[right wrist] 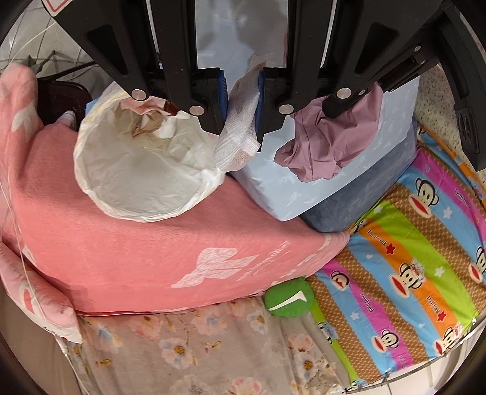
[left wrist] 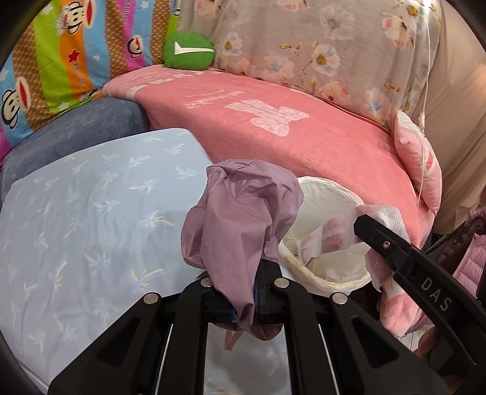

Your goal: Organize soft objects

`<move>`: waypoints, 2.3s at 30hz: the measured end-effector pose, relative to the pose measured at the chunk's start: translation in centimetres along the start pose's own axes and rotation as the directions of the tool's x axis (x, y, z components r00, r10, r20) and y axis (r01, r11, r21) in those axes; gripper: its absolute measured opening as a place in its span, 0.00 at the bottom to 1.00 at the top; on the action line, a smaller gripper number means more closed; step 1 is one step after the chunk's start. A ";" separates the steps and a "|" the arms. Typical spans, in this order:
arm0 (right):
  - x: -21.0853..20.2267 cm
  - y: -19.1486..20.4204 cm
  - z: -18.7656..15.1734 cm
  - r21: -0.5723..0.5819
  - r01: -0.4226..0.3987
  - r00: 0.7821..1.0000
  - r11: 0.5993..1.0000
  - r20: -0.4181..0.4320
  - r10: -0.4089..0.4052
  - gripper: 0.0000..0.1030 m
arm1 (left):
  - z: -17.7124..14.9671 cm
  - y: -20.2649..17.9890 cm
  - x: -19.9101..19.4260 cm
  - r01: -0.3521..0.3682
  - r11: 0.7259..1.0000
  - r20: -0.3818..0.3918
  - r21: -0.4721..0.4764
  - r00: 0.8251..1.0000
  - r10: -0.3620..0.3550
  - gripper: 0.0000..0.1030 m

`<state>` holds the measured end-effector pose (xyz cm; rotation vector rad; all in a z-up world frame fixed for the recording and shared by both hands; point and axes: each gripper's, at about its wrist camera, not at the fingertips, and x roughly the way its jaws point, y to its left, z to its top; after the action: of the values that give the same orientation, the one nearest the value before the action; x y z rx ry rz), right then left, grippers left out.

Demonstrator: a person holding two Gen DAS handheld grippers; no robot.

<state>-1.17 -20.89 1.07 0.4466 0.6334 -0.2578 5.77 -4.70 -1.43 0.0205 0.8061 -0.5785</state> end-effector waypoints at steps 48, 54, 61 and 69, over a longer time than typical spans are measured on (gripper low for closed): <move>2.6 -6.5 4.1 0.014 0.091 0.996 0.996 0.021 -0.091 0.35 | 3.1 -5.2 5.3 0.005 0.998 -0.033 0.062 0.999 -0.003 0.62; 2.1 -5.6 3.5 -0.028 0.105 0.994 0.994 0.010 -0.104 0.41 | 2.6 -4.6 4.5 -0.028 0.998 -0.022 0.060 0.999 0.030 0.68; 1.0 -5.0 2.6 -0.067 0.134 0.991 0.989 0.007 -0.134 0.45 | 1.8 -3.9 3.4 -0.062 0.997 -0.008 0.054 0.998 0.062 0.71; -0.2 -4.6 1.2 -0.120 0.171 0.985 0.978 -0.002 -0.172 0.46 | 0.5 -3.9 2.2 -0.106 0.992 0.005 0.065 0.994 0.106 0.78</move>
<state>-2.40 -25.48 0.60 0.2784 0.6970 -0.3791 5.35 -9.18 -1.85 0.1223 0.7798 -0.5039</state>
